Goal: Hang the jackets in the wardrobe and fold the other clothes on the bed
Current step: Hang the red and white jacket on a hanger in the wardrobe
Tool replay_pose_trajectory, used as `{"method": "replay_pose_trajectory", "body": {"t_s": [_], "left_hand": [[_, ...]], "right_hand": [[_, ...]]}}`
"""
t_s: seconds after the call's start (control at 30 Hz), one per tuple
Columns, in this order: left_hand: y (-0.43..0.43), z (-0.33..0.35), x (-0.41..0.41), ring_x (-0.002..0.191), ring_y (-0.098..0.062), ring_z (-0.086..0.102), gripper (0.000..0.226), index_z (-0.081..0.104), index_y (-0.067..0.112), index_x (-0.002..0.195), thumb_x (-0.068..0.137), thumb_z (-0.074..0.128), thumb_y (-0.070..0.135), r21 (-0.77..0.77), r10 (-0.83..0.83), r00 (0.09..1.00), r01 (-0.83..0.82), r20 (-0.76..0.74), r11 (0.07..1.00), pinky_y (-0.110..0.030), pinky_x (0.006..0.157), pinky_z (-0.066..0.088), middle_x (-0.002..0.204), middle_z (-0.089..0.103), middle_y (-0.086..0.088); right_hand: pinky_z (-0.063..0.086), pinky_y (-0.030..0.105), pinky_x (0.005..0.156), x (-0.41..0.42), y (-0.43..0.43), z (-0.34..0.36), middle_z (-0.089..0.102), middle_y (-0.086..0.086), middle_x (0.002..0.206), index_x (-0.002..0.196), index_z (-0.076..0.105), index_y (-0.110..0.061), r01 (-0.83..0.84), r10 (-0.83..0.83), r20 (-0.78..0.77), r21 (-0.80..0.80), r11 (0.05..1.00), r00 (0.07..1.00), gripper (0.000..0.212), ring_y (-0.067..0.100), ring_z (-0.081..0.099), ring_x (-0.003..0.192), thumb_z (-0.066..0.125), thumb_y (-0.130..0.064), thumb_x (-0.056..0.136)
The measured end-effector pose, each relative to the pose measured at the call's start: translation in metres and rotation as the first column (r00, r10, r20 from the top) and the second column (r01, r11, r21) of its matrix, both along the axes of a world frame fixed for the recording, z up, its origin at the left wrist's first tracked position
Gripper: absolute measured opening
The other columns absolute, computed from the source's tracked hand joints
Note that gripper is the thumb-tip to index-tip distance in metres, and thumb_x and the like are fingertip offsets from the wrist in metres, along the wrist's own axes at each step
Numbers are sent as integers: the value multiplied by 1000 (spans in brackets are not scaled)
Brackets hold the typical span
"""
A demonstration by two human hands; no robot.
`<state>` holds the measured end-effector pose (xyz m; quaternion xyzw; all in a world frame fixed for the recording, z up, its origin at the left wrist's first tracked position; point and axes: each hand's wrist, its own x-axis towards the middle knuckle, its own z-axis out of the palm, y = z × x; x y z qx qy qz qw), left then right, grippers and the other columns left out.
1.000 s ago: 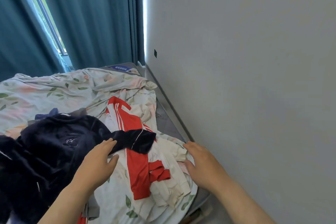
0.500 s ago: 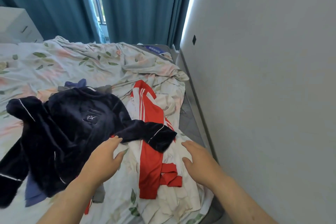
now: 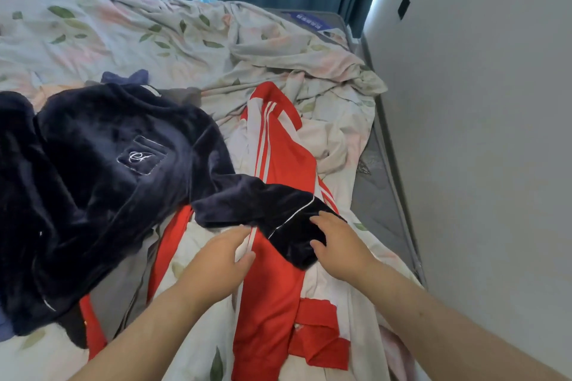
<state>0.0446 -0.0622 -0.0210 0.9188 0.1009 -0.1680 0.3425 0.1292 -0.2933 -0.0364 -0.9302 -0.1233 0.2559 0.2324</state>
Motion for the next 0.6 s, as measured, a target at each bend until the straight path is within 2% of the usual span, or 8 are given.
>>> {"method": "replay_pose_trajectory", "body": {"t_s": [0.1,0.2,0.23,0.3,0.37,0.4,0.5,0.6], "left_hand": [[2,-49,21,142,-3,30,53,44,25,145,94,58,35,-9,-1,1000,1,13,1000,-15,109,19,153,38,12],[-1,-77,37,111,20,49,33,64,40,118,85,68,34,-179,192,979,-176,74,968,-7,95,36,111,60,34],[-3,-84,41,98,13,58,23,66,41,104,82,71,35,-256,318,946,-294,58,921,-14,88,46,95,66,29],[-13,-95,46,87,-11,68,24,63,28,98,80,75,39,-475,583,796,-581,-161,661,-34,81,57,90,70,10],[-30,-100,48,84,-16,70,29,64,22,104,83,74,40,-624,578,673,-709,-461,328,-34,72,58,98,74,-1],[-38,-101,48,86,-13,71,28,66,23,106,85,73,40,-658,530,673,-707,-515,258,-31,69,55,100,76,2],[-51,-99,45,85,-14,73,18,69,17,104,86,73,20,-696,602,646,-690,-469,198,-26,65,54,97,77,0],[-32,-82,36,78,-16,74,15,71,14,95,81,76,13,-708,731,608,-661,-311,249,-23,59,55,88,77,-5]], "right_hand": [[36,43,111,36,7,-50,39,10,148,147,36,-18,50,-42,56,-145,988,998,63,32,39,135,61,-38,93],[47,35,88,54,12,-83,62,4,121,132,51,-19,104,-102,17,-106,989,995,47,28,58,112,65,-36,91],[46,29,78,54,13,-88,67,0,108,121,59,-20,139,-139,33,-20,990,990,33,23,62,102,66,-31,91],[44,15,67,46,16,-90,70,-12,90,105,71,-24,264,-271,-2,237,935,963,15,8,66,87,67,-22,90],[47,9,67,37,22,-83,75,-14,86,101,75,-25,375,-348,-145,465,802,926,16,0,69,83,67,-17,90],[49,9,67,31,25,-78,75,-14,89,102,76,-25,412,-359,-204,518,750,911,17,-1,69,84,65,-17,92],[49,7,68,11,34,-58,74,-20,90,93,74,-36,420,-358,-224,567,709,907,24,-3,68,87,57,-19,98],[45,10,69,-14,49,-45,70,-19,82,83,68,-41,351,-377,-51,497,794,925,28,-1,64,82,56,-19,94]]}}
